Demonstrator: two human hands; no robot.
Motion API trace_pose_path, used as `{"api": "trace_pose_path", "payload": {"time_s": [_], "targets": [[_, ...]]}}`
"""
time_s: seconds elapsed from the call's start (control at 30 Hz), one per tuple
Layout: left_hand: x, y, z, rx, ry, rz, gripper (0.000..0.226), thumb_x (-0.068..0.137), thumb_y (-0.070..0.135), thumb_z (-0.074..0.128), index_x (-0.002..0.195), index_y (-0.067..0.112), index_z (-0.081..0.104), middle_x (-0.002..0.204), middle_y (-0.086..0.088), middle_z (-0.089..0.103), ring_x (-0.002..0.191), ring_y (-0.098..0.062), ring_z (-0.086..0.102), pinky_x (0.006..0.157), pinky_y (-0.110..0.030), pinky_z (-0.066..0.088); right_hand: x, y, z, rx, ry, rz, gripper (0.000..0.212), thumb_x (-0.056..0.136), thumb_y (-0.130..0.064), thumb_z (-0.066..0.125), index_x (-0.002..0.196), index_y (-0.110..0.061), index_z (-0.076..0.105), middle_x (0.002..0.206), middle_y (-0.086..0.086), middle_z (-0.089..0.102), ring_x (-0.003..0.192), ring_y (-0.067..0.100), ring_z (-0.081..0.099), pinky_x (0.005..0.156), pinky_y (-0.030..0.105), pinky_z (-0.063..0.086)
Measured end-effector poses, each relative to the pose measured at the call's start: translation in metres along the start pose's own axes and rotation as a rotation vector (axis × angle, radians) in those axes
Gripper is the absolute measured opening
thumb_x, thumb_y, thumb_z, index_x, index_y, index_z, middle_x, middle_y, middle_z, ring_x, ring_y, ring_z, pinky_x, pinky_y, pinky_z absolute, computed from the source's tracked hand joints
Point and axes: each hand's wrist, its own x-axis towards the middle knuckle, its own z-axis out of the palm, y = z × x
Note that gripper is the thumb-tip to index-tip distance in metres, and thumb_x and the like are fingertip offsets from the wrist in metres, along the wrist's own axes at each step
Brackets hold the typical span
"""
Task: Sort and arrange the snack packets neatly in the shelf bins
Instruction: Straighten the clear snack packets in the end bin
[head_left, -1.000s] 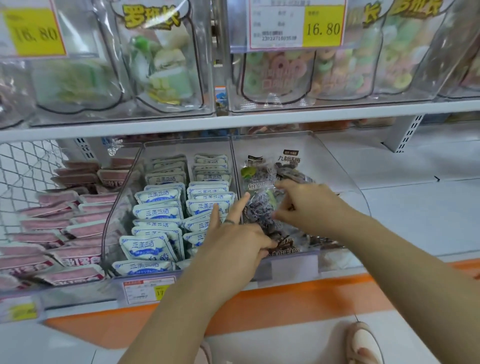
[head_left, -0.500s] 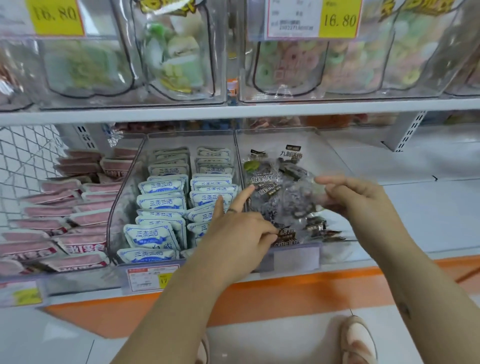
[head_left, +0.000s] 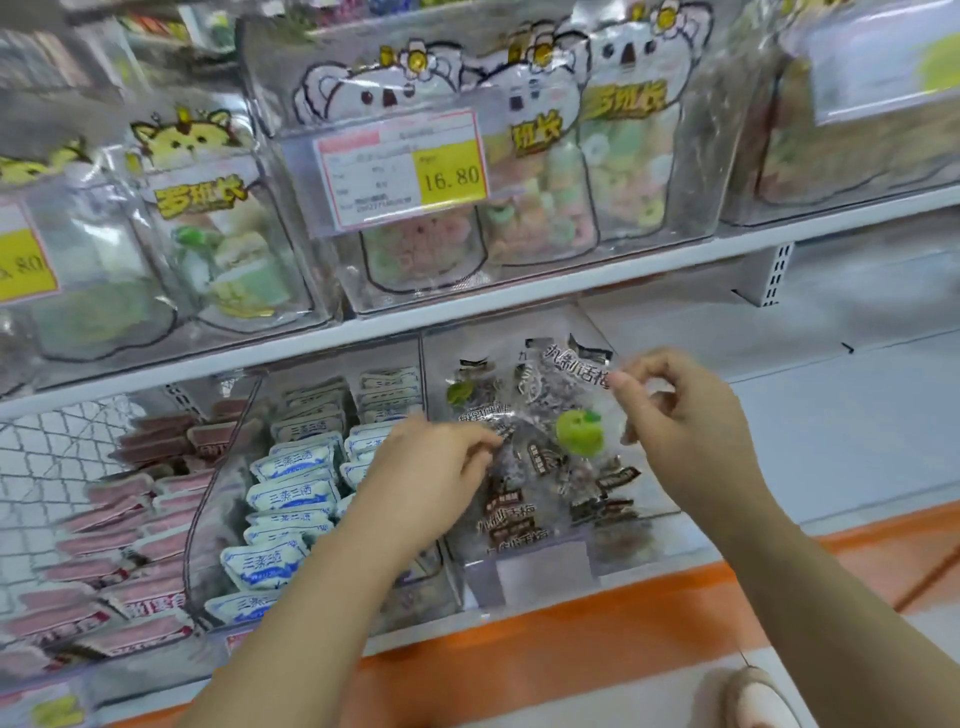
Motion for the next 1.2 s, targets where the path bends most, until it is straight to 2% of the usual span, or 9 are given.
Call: {"api": "trace_pose_path", "payload": {"time_s": [0.13, 0.27, 0.43, 0.53, 0.7, 0.8, 0.93, 1.1, 1.2], "targets": [[0.033, 0.019, 0.009, 0.058, -0.168, -0.125, 0.045, 0.087, 0.051, 0.054, 0.123, 0.023, 0.053, 0.114, -0.002, 0.064, 0.104, -0.024, 0.059, 0.087, -0.036, 0.049, -0.005, 0.003, -0.007, 0.014, -0.019, 0.069, 0.023, 0.092, -0.020, 0.056, 0.073, -0.025, 0.044, 0.081, 0.010, 0.065, 0.053, 0.032, 0.061, 0.053, 0.042, 0.046], [0.050, 0.037, 0.023, 0.031, -0.397, -0.262, 0.077, 0.074, 0.064, 0.062, 0.131, 0.017, 0.041, 0.128, -0.004, 0.054, 0.111, -0.025, 0.055, 0.093, -0.036, 0.046, -0.004, 0.012, -0.019, 0.042, 0.006, 0.161, 0.022, 0.093, -0.021, 0.054, 0.075, -0.022, 0.041, 0.091, -0.010, 0.065, 0.047, 0.011, 0.064, 0.043, 0.019, 0.037], [0.064, 0.041, 0.021, 0.040, -0.487, -0.339, 0.044, 0.085, 0.040, 0.058, 0.117, 0.010, 0.054, 0.113, -0.008, 0.060, 0.096, -0.023, 0.056, 0.077, -0.028, 0.044, -0.006, 0.014, -0.023, 0.053, -0.028, 0.172, 0.021, 0.094, -0.022, 0.052, 0.078, -0.026, 0.039, 0.094, -0.015, 0.063, 0.048, 0.007, 0.065, 0.049, 0.025, 0.037], [0.067, 0.035, 0.014, 0.081, -0.436, -0.325, 0.018, 0.087, 0.023, 0.057, 0.092, 0.006, 0.062, 0.075, -0.003, 0.056, 0.073, -0.020, 0.058, 0.058, -0.024, 0.044, -0.005, 0.014, -0.023, 0.040, -0.045, 0.146, 0.014, 0.095, -0.022, 0.051, 0.088, -0.032, 0.043, 0.095, -0.014, 0.065, 0.050, 0.007, 0.065, 0.052, 0.025, 0.040], [0.062, 0.020, 0.008, 0.159, -0.317, -0.305, 0.025, 0.084, 0.006, 0.056, 0.108, 0.009, 0.065, 0.097, -0.005, 0.065, 0.085, -0.020, 0.064, 0.070, -0.029, 0.053, -0.004, 0.015, -0.017, 0.019, -0.091, 0.091, 0.022, 0.095, -0.018, 0.050, 0.105, -0.037, 0.051, 0.095, -0.016, 0.063, 0.054, 0.002, 0.064, 0.066, 0.024, 0.054], [0.052, 0.014, -0.002, 0.090, -0.127, -0.216, 0.020, 0.087, 0.007, 0.054, 0.102, 0.011, 0.065, 0.085, -0.002, 0.063, 0.073, -0.017, 0.060, 0.059, -0.026, 0.045, -0.005, 0.016, -0.015, -0.014, -0.111, 0.067, 0.022, 0.095, -0.016, 0.050, 0.107, -0.030, 0.061, 0.079, -0.019, 0.062, 0.055, -0.002, 0.061, 0.051, 0.009, 0.042], [0.036, 0.003, -0.017, -0.144, 0.095, -0.129, 0.025, 0.087, 0.007, 0.053, 0.102, 0.020, 0.067, 0.083, 0.008, 0.063, 0.070, -0.009, 0.058, 0.057, -0.017, 0.039, -0.006, 0.013, -0.015, -0.079, -0.078, 0.022, 0.019, 0.094, -0.015, 0.052, 0.102, -0.025, 0.066, 0.062, -0.015, 0.059, 0.057, 0.005, 0.056, 0.052, 0.017, 0.041], [0.016, -0.005, -0.019, -0.620, 0.294, -0.168, 0.023, 0.090, 0.011, 0.059, 0.092, 0.033, 0.065, 0.088, 0.014, 0.067, 0.079, -0.008, 0.064, 0.069, -0.020, 0.049, -0.009, -0.007, -0.015, 0.146, -0.082, -0.014, 0.029, 0.090, -0.011, 0.058, 0.082, -0.039, 0.059, 0.076, -0.016, 0.064, 0.069, -0.005, 0.059, 0.057, 0.004, 0.042], [0.005, 0.005, -0.027, -0.906, 0.331, -0.141, 0.024, 0.083, 0.006, 0.066, 0.085, 0.030, 0.067, 0.084, 0.008, 0.070, 0.077, -0.003, 0.063, 0.066, -0.014, 0.048, -0.015, -0.020, -0.011, 0.232, -0.208, -0.019, 0.024, 0.090, -0.009, 0.057, 0.084, -0.032, 0.062, 0.063, -0.007, 0.059, 0.046, -0.003, 0.054, 0.045, 0.005, 0.039]]}}
